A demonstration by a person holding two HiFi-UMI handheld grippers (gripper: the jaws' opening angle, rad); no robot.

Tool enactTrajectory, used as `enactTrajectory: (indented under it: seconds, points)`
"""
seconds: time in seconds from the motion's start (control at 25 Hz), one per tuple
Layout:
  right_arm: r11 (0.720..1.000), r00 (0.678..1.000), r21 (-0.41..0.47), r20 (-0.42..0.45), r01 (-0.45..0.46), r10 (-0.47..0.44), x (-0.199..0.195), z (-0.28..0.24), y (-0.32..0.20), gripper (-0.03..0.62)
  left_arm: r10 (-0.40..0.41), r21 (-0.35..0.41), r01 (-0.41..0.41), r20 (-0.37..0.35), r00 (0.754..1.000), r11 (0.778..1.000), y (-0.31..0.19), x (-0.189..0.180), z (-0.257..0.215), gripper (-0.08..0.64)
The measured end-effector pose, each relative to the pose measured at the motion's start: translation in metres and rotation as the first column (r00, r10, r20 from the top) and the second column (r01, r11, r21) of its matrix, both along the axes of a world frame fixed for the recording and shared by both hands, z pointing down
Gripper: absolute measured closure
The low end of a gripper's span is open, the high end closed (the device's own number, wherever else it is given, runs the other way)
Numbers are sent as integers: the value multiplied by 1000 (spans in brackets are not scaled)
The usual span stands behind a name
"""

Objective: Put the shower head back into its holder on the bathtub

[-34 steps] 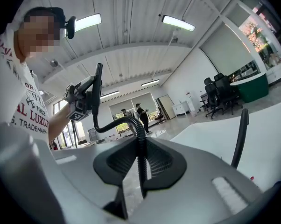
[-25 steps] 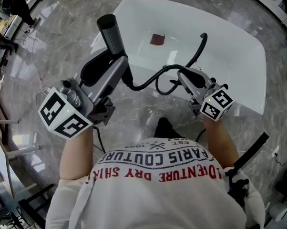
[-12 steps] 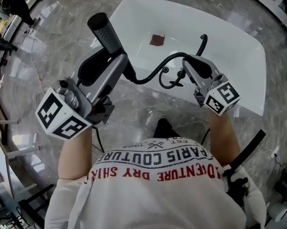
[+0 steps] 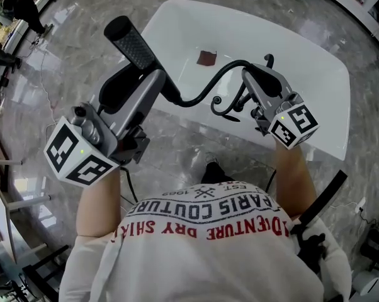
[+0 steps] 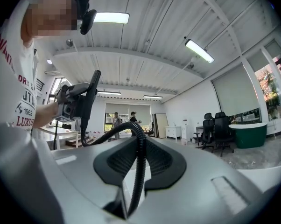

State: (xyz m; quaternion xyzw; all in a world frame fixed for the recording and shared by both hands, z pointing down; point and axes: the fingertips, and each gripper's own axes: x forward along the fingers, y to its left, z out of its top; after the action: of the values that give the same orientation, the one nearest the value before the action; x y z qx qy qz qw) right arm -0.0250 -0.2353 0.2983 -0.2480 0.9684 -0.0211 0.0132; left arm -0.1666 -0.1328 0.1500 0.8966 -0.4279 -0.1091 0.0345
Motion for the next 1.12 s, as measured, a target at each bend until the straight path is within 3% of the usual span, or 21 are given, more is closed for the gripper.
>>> enactTrajectory:
  seconds: [0.24, 0.64, 1.12]
  points:
    - [1000, 1000, 17, 6, -22, 22, -4, -19, -50, 535, -3, 17, 3, -6, 1000, 1000, -43, -5, -13, 437]
    - [994, 995, 30, -17, -103, 103, 0, -16, -84, 535, 4, 35, -3, -10, 1000, 999, -73, -8, -9, 439]
    - [992, 992, -63, -64, -112, 108, 3, 29, -118, 535, -4, -25, 4, -7, 1000, 1000, -114, -1, 18, 439]
